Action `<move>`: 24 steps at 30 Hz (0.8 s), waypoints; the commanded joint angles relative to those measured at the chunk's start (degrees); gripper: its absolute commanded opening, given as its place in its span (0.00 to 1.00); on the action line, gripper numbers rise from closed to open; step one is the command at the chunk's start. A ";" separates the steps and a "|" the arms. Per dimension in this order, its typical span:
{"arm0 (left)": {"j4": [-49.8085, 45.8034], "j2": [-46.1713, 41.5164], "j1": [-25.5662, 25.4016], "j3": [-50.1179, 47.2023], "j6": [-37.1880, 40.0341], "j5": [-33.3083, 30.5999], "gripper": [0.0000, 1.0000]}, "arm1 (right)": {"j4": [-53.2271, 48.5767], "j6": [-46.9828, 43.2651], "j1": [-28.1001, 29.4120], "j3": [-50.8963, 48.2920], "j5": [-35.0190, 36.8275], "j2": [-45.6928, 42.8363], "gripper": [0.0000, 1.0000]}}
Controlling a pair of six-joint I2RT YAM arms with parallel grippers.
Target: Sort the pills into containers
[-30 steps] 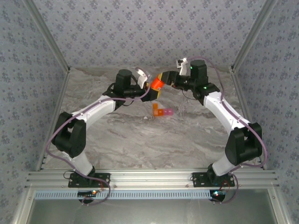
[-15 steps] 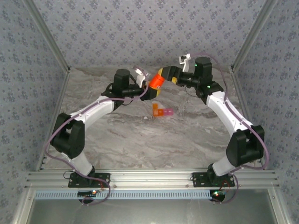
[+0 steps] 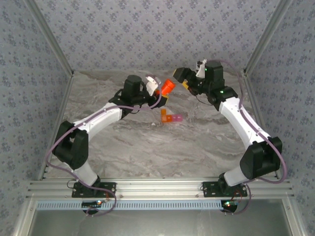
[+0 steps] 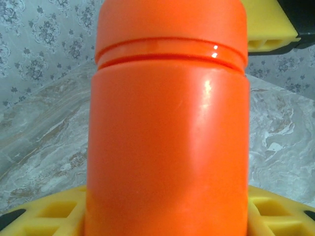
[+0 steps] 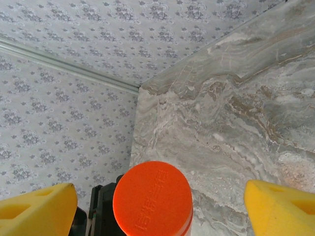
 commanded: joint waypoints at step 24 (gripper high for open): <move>1.27 -1.56 -0.60 0.98 -0.34 1.54 0.00 | 3.70 -4.40 3.73 0.77 -4.24 3.63 0.49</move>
